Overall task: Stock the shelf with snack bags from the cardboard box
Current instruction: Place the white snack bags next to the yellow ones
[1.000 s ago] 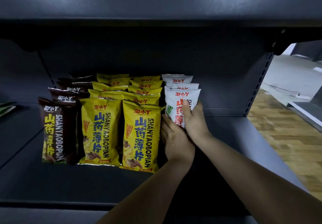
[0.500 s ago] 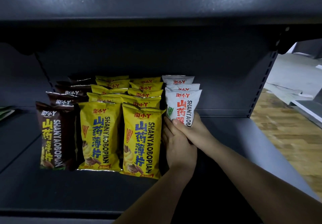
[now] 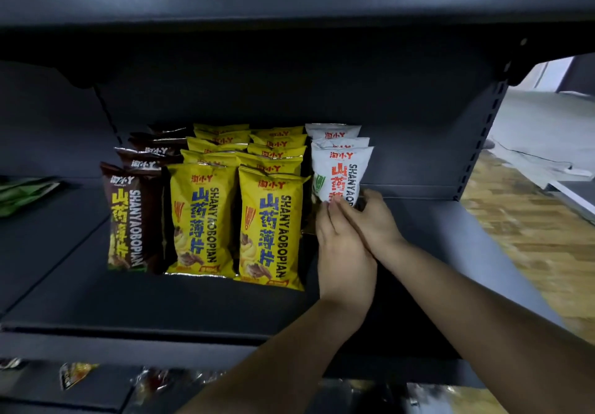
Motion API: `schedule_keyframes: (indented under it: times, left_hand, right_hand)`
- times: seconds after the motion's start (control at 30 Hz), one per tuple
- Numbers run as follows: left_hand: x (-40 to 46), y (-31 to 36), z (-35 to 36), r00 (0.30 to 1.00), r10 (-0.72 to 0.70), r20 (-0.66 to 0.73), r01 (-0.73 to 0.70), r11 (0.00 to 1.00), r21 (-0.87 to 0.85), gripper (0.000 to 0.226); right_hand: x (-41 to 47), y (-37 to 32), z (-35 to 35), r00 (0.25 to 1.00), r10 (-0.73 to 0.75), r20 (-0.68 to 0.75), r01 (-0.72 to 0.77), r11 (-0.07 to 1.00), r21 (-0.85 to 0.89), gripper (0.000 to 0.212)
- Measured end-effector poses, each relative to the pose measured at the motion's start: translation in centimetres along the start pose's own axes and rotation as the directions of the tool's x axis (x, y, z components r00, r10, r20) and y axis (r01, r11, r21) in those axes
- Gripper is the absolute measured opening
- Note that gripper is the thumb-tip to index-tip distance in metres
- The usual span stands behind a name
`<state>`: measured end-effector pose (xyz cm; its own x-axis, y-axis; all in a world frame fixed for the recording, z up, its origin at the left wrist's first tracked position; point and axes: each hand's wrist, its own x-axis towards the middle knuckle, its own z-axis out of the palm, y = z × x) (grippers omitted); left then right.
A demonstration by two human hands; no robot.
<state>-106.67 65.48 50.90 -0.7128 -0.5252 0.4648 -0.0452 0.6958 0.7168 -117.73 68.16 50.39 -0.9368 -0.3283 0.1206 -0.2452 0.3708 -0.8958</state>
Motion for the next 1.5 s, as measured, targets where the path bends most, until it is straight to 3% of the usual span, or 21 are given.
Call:
schedule_keyframes:
  times: [0.13,0.27,0.37,0.5,0.6,0.73,0.93,1.07,1.2,1.3,1.5]
  left_hand:
    - [-1.7,0.1,-4.0,0.972,0.216,-0.097,-0.216,0.976,0.011,0.048]
    - [-2.4,-2.3,-8.1,0.93,0.266,-0.255,-0.228,0.959,0.172,0.038]
    - [-2.7,-4.7,-9.9,0.962,0.108,-0.251,-0.069,0.985,0.158,0.049]
    - [-2.7,-5.9,-10.2,0.99,-0.14,-0.022,0.139,0.989,-0.059,0.063]
    - [-2.3,-6.5,-9.8,0.988,-0.155,0.006,0.155,0.985,-0.078,0.069]
    - [-1.7,-6.1,-9.6,0.981,-0.194,0.003,0.193,0.973,-0.125,0.068]
    - [0.2,-6.9,-9.5,0.974,-0.223,0.03,0.218,0.902,-0.371,0.055]
    - [2.0,-6.7,-9.6,0.98,-0.182,0.083,0.2,0.858,-0.473,0.073]
    - [2.6,-7.1,-9.3,0.977,-0.164,0.136,0.21,0.843,-0.495,0.064]
    - [2.7,-7.2,-9.0,0.976,-0.142,0.164,0.206,0.846,-0.492,0.063]
    - [2.5,-7.6,-8.9,0.988,-0.131,0.083,0.155,0.869,-0.47,0.06]
  right_hand:
    - [-4.5,-1.9,-0.5,0.991,-0.113,-0.065,0.109,0.993,-0.053,0.04]
    - [-8.8,-3.8,-0.7,0.949,-0.314,0.016,0.314,0.944,-0.102,0.029]
    - [-9.9,-4.1,0.6,0.933,-0.318,0.17,0.335,0.939,-0.082,0.043]
    - [-10.4,-4.8,3.0,0.88,-0.313,0.358,0.354,0.934,-0.055,0.062]
    - [-9.9,-4.8,4.6,0.883,-0.313,0.35,0.346,0.938,-0.031,0.065]
    - [-9.3,-4.7,5.1,0.894,-0.342,0.29,0.355,0.935,0.01,0.053]
    - [-8.5,-4.0,5.0,0.879,-0.394,0.267,0.393,0.918,0.061,0.052]
    - [-8.1,-4.1,5.1,0.862,-0.429,0.27,0.414,0.903,0.114,0.059]
    - [-8.2,-3.7,5.3,0.859,-0.452,0.242,0.431,0.892,0.137,0.047]
    - [-8.2,-2.9,5.6,0.873,-0.452,0.182,0.431,0.891,0.146,0.064]
    - [-7.9,-3.0,5.8,0.856,-0.485,0.179,0.472,0.874,0.111,0.062]
